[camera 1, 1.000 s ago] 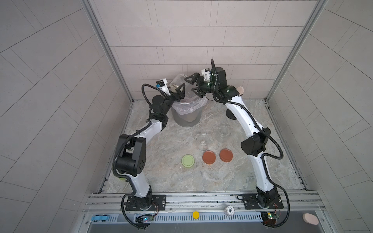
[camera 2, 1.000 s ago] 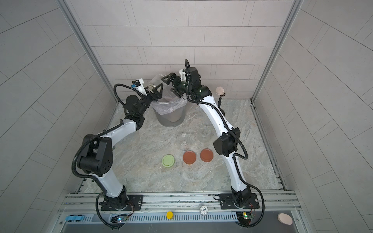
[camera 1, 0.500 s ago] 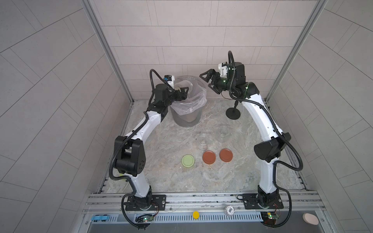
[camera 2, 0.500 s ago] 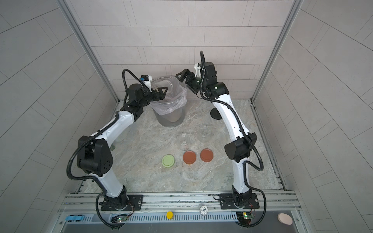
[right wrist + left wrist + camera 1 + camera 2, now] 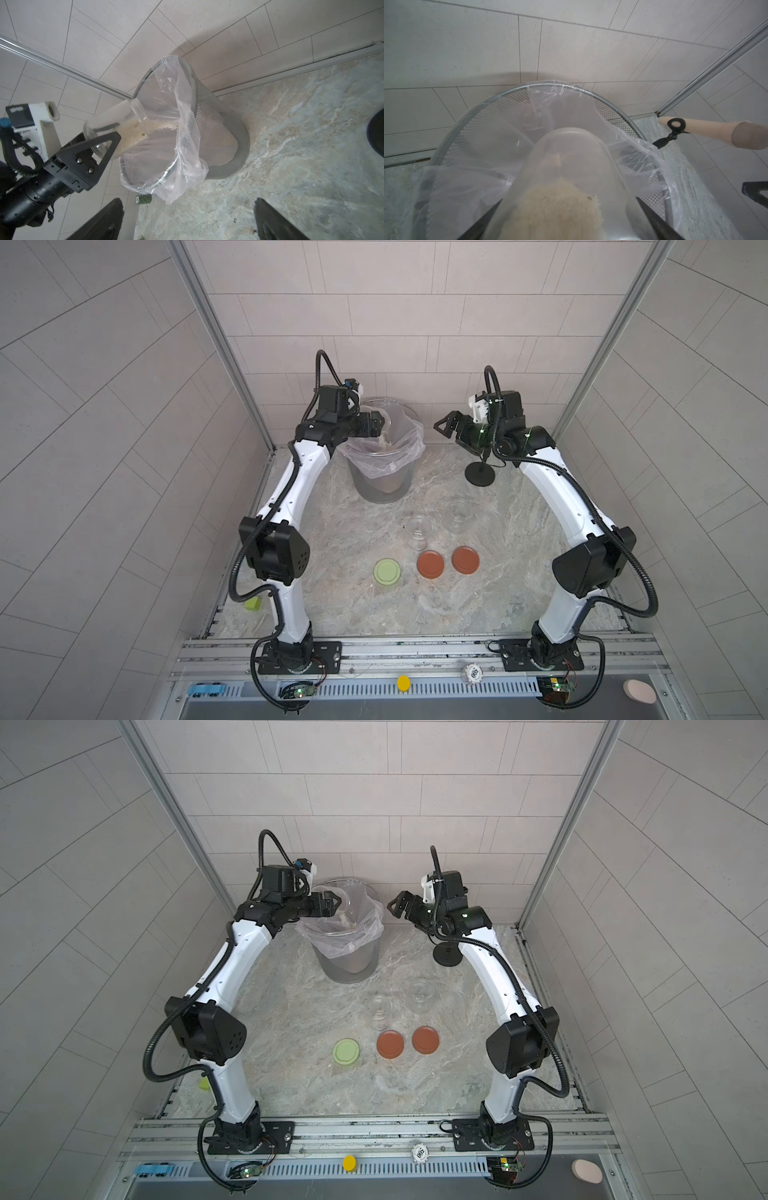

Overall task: Empty moldy rice from jars
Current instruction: Pour the moldy rice from the jar into the trash bin.

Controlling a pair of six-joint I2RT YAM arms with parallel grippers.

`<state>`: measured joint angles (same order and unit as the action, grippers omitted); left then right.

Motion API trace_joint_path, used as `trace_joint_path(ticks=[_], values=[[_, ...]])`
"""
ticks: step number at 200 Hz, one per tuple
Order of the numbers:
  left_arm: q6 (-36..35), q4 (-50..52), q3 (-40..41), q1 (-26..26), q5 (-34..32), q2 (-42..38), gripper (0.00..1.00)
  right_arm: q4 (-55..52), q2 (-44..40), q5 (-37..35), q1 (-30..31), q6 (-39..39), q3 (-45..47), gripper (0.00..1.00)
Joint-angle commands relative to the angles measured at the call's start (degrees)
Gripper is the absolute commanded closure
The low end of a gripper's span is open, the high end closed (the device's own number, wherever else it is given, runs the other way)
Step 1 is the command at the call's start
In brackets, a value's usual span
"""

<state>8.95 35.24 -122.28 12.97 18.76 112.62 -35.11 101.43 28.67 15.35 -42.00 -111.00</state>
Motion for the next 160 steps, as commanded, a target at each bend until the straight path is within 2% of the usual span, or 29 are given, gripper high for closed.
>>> trace_joint_path(ticks=[1,40,53,104,160], values=[[-5.62,10.77,-7.65,1.42,-0.54,2.93,1.00,-0.07,-3.68,-1.01,-0.06,5.24,1.94,0.00],[-12.19,25.16,-24.33,4.38,-8.39,11.16,1.00,1.46,-0.77,2.85,-0.06,5.26,1.86,0.00],[-12.73,27.84,-27.97,4.61,-8.72,12.91,1.00,2.51,0.79,4.01,-0.08,4.34,0.72,0.00],[-16.46,31.94,-28.85,4.61,-8.26,11.72,1.00,-4.67,8.54,3.06,1.99,6.63,-11.16,0.00],[-20.98,37.61,-28.76,4.43,-9.80,10.54,1.00,-11.56,16.94,-2.57,4.54,7.94,-22.94,0.01]])
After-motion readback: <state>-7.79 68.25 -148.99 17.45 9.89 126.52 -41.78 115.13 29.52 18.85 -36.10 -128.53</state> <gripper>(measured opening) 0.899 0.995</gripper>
